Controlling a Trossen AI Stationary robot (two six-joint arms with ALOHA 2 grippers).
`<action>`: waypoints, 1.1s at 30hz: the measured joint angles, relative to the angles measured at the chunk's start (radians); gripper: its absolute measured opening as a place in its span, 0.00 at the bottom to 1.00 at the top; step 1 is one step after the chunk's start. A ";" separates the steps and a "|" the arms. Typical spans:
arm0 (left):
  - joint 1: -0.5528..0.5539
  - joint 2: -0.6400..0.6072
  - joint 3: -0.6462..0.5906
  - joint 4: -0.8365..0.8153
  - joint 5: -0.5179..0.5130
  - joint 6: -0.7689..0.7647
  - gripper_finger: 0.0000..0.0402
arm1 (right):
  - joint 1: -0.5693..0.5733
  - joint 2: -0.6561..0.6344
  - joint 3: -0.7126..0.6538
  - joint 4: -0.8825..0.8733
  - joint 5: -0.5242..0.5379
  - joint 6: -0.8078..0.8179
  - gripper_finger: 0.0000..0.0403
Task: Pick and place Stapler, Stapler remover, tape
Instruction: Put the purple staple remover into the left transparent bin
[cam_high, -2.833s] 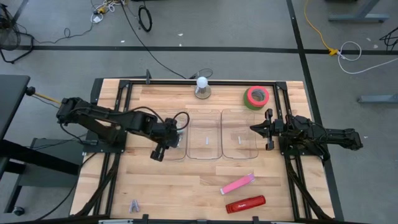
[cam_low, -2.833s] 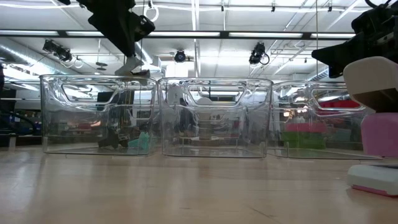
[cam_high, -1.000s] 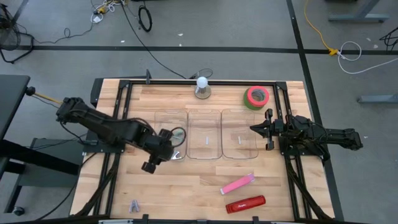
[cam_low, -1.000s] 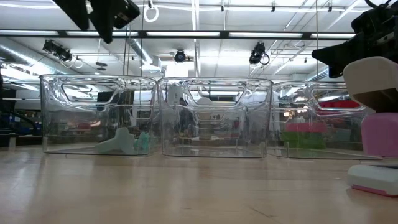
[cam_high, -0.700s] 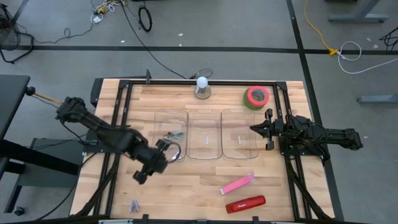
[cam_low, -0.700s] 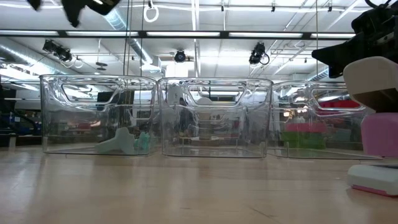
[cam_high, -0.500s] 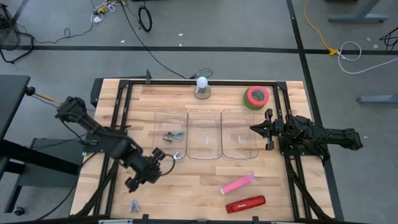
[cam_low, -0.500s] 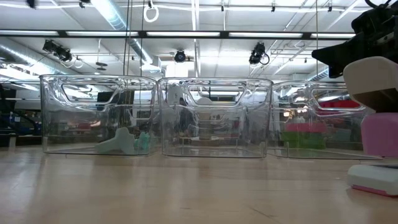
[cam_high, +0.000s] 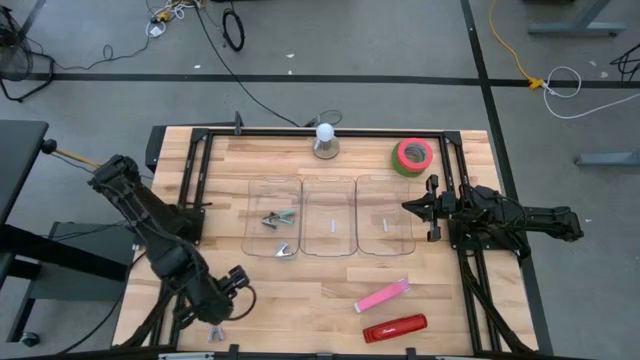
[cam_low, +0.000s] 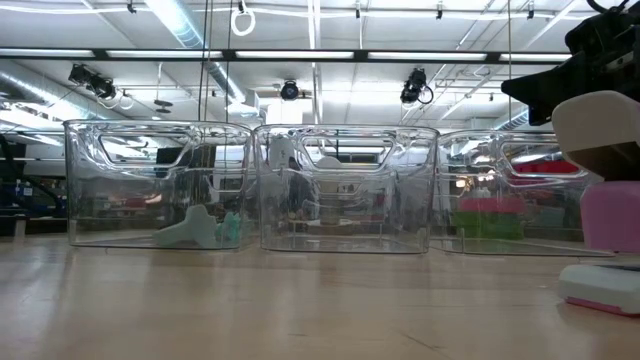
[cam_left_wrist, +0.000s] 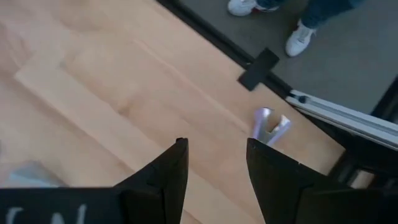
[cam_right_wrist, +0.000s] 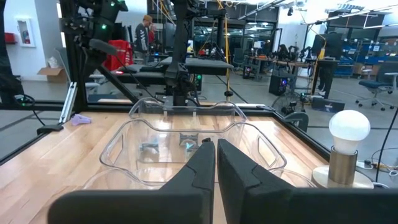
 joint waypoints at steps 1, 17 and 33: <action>-0.010 0.001 0.000 0.005 0.000 0.000 0.42 | 0.000 0.000 0.000 0.000 0.000 0.000 0.05; -0.093 0.086 -0.001 0.079 0.012 -0.025 0.42 | 0.000 0.000 0.000 0.000 0.000 0.000 0.05; -0.167 0.180 -0.001 0.171 0.008 0.004 0.42 | 0.000 0.000 0.000 0.000 0.000 0.000 0.05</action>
